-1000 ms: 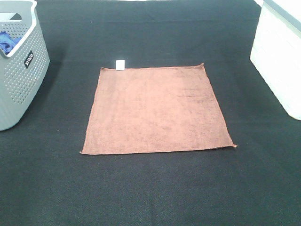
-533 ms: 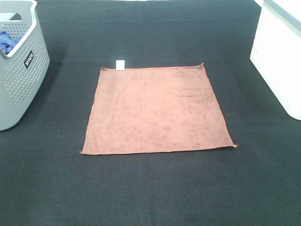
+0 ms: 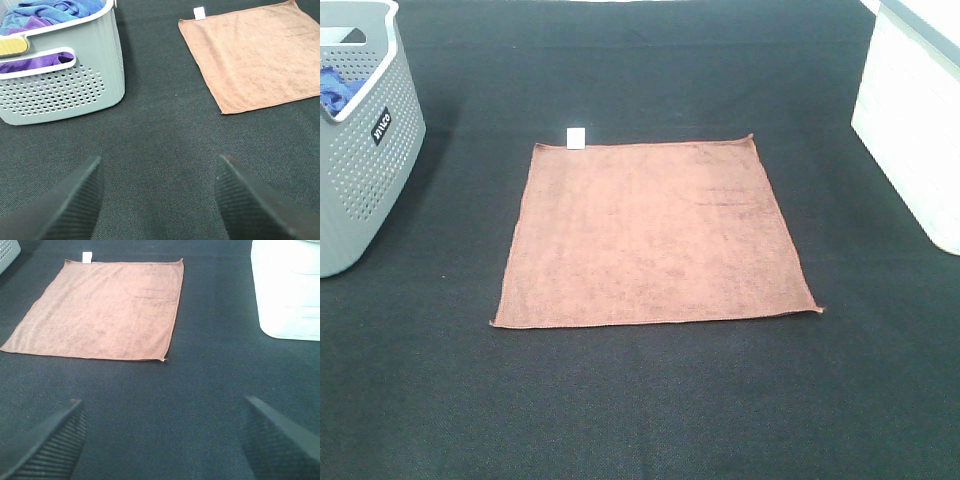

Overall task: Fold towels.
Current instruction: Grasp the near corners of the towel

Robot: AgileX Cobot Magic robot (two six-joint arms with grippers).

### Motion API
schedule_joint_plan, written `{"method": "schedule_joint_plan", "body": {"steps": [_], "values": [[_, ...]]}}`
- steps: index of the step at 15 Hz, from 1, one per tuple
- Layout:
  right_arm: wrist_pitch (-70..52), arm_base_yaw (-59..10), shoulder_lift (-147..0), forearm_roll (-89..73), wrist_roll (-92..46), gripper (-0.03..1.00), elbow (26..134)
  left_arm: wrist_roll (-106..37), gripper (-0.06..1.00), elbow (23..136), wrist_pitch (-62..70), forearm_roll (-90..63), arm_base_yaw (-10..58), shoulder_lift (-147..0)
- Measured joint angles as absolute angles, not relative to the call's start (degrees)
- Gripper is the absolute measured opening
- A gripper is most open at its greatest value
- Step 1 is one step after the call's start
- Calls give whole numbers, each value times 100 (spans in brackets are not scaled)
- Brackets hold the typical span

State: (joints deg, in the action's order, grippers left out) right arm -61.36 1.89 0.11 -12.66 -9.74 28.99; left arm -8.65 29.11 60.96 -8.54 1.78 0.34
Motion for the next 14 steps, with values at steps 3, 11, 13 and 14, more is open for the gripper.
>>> {"method": "schedule_joint_plan", "body": {"steps": [3, 11, 13, 14], "values": [[-6136, 189, 11, -1266, -974, 79, 2899, -865, 62, 2911, 6062, -854, 178, 34], [-6056, 189, -11, -1283, -848, 78, 2911, -865, 62, 2916, 5987, -859, 178, 34], [-5363, 189, -418, -1318, -613, 77, 2974, -865, 62, 2945, 5432, -928, 178, -52], [-4985, 189, -699, -1335, -579, 77, 2997, -865, 62, 2945, 5013, -1031, 178, -246]]}}
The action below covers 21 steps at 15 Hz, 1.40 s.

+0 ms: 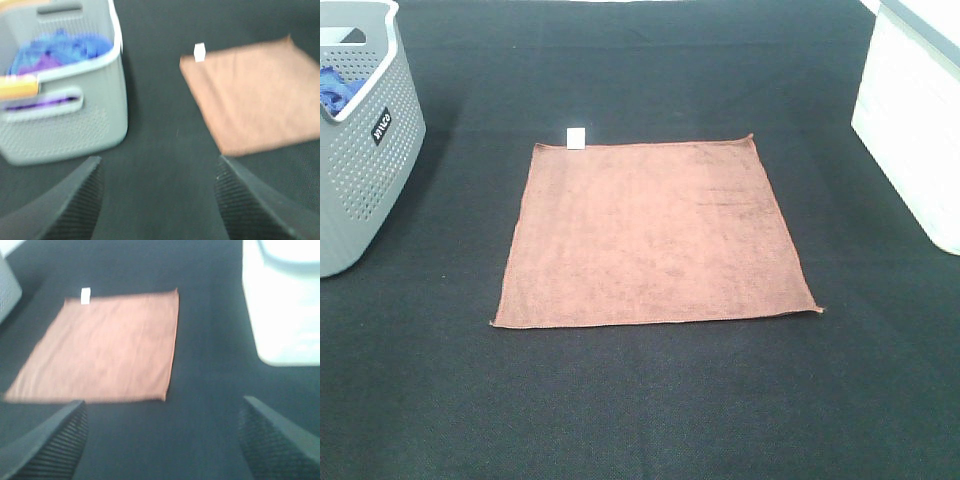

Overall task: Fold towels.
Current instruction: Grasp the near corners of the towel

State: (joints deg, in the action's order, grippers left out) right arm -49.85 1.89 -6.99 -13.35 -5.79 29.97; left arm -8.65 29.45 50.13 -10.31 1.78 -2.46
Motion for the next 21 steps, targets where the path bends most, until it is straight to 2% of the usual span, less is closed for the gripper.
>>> {"method": "schedule_joint_plan", "body": {"steps": [4, 5, 8, 9, 13, 17, 21], "values": [[-3707, 189, -2057, -1461, -539, 77, 2997, -865, 62, 2796, 3231, -1558, 178, -1639], [-3421, 189, -2498, -1587, -539, 77, 2997, -865, 62, 2739, 2727, -1902, 178, -2429], [-2636, 189, -4142, -2240, -539, 77, 2997, -888, 62, 2733, 2189, -3180, 178, -4074], [-2636, 189, -4142, -2240, -539, 77, 2997, -888, 62, 2733, 2189, -3180, 178, -4074], [-2573, 189, -6452, -2624, -831, 77, 3673, -2550, 62, 3415, 2550, -4870, 178, -6812], [-3409, 189, -8107, -2693, -1295, 77, 4859, -3862, 62, 4366, 3363, -6154, 235, -8909], [-4079, 189, -9505, -2727, -1667, 77, 5816, -3982, 63, 5099, 3438, -6388, 974, -10428]]}}
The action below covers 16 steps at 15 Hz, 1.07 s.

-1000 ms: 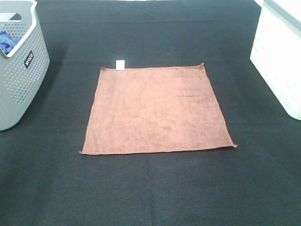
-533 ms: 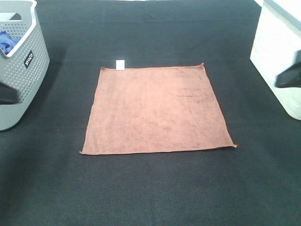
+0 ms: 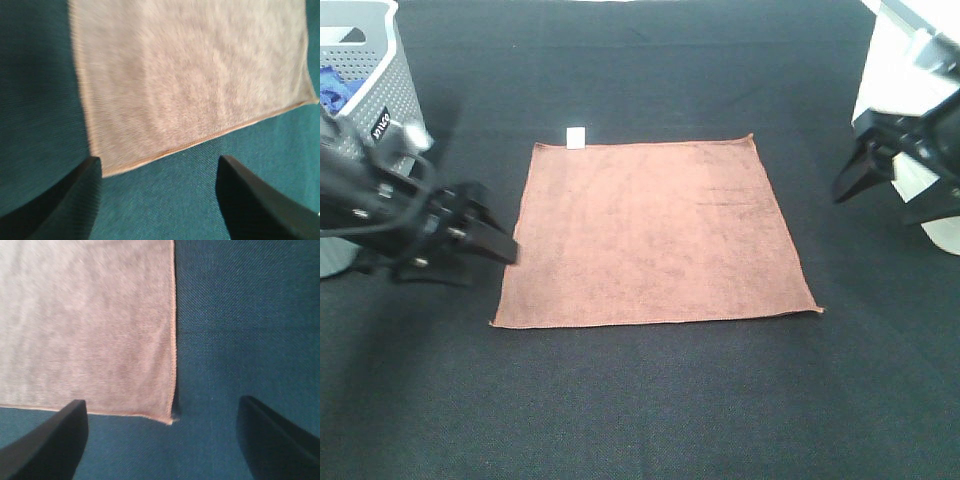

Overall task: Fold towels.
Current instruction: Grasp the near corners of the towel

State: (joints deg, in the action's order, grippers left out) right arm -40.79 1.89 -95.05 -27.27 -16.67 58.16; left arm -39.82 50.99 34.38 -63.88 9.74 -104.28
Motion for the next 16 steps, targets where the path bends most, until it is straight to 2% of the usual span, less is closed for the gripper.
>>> {"method": "schedule_joint_plan", "body": {"steps": [4, 14, 16], "values": [[-4188, 332, -10657, -3472, -2527, 77, 6010, -3856, 70, 5466, 2968, -6388, 1100, -11041], [-4183, 321, -11740, -5191, -3971, 77, 6022, -3856, 70, 5884, 2974, -6537, 1289, -11740], [-4200, 29, -11929, -5506, -4206, 76, 6188, -3856, 70, 6176, 3157, -6652, 1530, -11963]]}}
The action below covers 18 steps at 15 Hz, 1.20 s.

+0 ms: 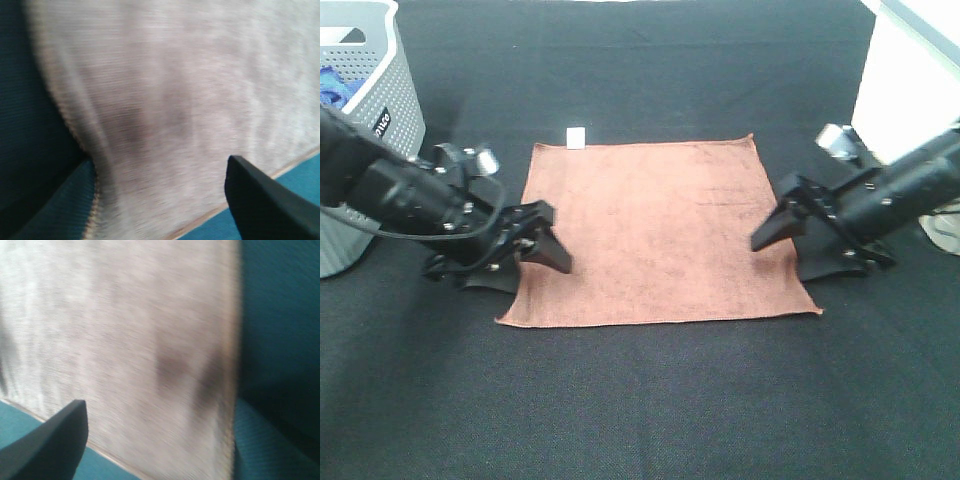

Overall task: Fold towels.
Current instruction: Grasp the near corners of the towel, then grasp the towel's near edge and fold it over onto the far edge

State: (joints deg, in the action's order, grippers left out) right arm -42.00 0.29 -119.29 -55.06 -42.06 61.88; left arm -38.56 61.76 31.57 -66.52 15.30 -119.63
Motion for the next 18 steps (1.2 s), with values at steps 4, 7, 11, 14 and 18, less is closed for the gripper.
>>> {"method": "schedule_joint_plan", "body": {"steps": [4, 7, 11, 14, 18], "values": [[-4240, -235, -12089, -5512, -4022, 70, 6394, -3764, 53, 6245, 3088, -6686, 1673, -12044], [-4137, -235, -12101, -4887, -3518, 37, 6423, -3541, 5, 6228, 2985, -6629, 1684, -12130], [-4332, -235, -12152, -4068, -2607, 0, 6646, -3306, 2, 6194, 3042, -6297, 1702, -11940], [-4503, -241, -11797, -4034, -2481, 0, 6497, -2544, 2, 6194, 3403, -5380, 1702, -11591], [-4544, -258, -11224, -4074, -2458, 0, 5672, -1931, 2, 5741, 3736, -4664, 1770, -11184]]}}
